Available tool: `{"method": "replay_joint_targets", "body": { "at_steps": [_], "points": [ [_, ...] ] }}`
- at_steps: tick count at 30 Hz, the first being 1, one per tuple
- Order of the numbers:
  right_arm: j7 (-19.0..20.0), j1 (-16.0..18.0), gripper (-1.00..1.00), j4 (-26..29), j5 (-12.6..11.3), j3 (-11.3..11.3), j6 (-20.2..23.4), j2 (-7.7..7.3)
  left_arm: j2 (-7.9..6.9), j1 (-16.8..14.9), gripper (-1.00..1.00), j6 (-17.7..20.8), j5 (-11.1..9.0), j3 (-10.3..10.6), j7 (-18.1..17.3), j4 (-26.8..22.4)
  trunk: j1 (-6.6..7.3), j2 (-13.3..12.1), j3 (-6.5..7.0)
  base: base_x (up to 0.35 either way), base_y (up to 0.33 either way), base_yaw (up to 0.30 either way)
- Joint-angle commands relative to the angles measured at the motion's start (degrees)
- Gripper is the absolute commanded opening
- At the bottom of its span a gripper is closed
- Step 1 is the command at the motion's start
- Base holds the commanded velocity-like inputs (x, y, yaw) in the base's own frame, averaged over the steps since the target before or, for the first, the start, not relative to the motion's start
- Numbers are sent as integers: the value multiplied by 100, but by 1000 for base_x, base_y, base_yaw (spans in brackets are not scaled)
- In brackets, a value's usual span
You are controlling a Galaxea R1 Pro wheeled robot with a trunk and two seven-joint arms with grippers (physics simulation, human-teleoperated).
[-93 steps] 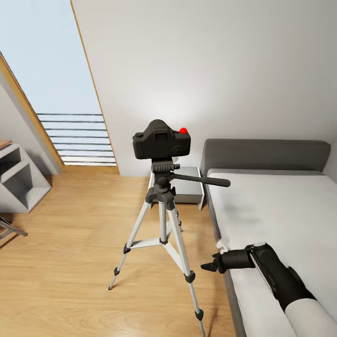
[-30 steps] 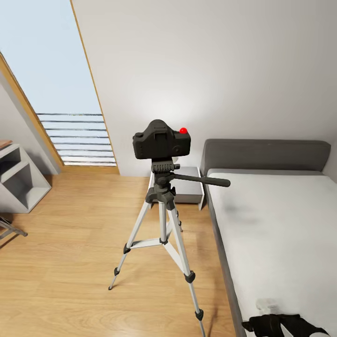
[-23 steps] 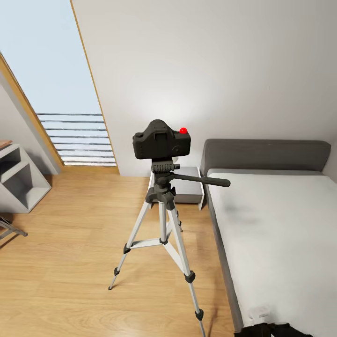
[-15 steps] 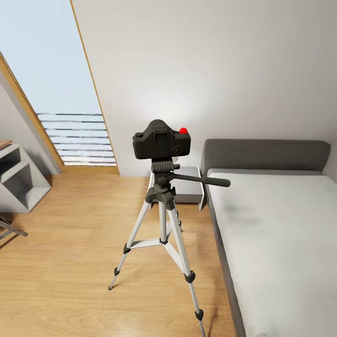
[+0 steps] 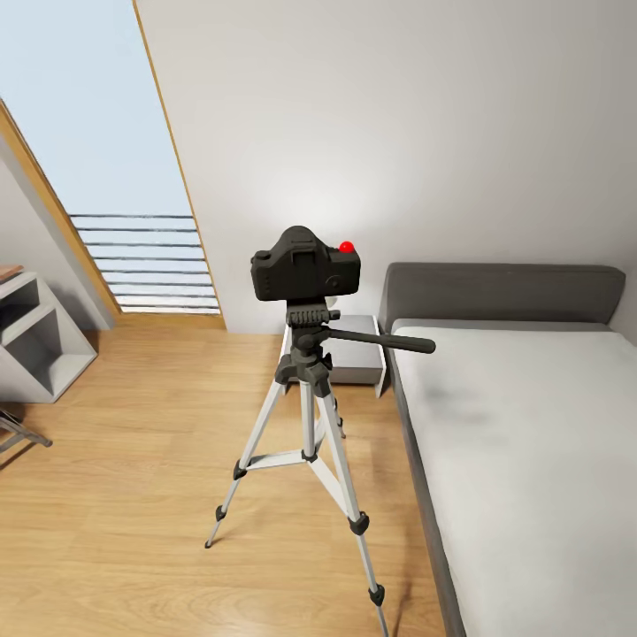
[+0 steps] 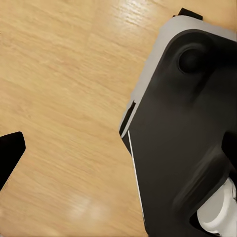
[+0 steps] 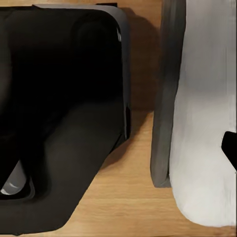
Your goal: Attach the digital camera to the camera tripod in the bedroom.
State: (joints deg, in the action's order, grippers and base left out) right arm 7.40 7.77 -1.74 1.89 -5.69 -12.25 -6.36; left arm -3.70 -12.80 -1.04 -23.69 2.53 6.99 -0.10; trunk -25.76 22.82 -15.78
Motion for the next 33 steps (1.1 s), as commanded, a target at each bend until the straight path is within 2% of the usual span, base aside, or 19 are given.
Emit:
{"method": "replay_joint_targets", "body": {
  "at_steps": [1,8,25,33],
  "points": [
    [-42,5,100,-19,6,-46,-39,7,1,-1,100,-11,-28,28,13,1,-3,10,-9,0,0,0],
    [-304,-3,100,-18,-35,-46,-72,111,1,19,100,-11,8,28,13,1,-3,10,-9,0,0,0],
    [-325,-4,100,-20,-19,-46,-69,126,1,31,100,-6,27,29,13,1,-3,10,-9,0,0,0],
    [-295,-4,100,-20,-25,-46,-25,142,1,32,100,-6,101,30,12,1,-3,10,-9,0,0,0]
  ]
}}
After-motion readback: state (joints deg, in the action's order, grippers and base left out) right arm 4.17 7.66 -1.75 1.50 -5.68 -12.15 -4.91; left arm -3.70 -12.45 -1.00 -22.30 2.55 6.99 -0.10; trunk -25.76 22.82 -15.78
